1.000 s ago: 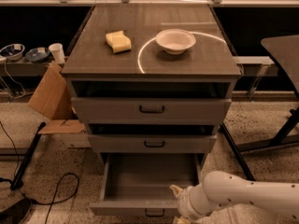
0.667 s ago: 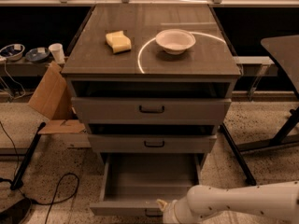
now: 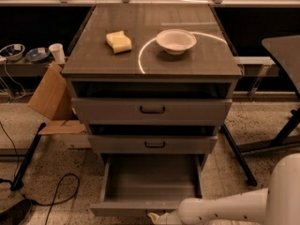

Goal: Close bottom drawer

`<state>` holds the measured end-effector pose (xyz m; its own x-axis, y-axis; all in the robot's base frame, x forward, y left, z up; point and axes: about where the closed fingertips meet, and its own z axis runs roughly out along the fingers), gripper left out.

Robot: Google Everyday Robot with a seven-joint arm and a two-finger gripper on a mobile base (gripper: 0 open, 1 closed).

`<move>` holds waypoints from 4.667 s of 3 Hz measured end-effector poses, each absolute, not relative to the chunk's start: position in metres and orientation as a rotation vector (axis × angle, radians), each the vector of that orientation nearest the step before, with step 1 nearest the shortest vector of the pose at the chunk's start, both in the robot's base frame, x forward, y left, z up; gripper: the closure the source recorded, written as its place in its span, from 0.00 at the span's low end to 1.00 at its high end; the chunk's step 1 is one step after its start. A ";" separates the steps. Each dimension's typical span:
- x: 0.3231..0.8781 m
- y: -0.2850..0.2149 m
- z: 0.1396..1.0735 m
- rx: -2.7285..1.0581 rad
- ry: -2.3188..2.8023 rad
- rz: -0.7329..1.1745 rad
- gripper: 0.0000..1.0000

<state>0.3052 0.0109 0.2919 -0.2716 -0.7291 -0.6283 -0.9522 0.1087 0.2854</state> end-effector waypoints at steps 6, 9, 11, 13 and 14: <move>0.354 0.082 0.185 -1.442 2.055 1.009 0.89; 0.381 0.108 0.171 -1.369 2.075 0.965 1.00; 0.386 0.117 0.173 -1.377 2.065 0.956 0.82; 0.388 0.126 0.174 -1.385 2.050 0.956 0.27; 0.388 0.128 0.174 -1.388 2.047 0.957 0.05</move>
Offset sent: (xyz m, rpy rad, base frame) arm 0.0110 0.0478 -0.0446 0.0786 -0.0101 0.0277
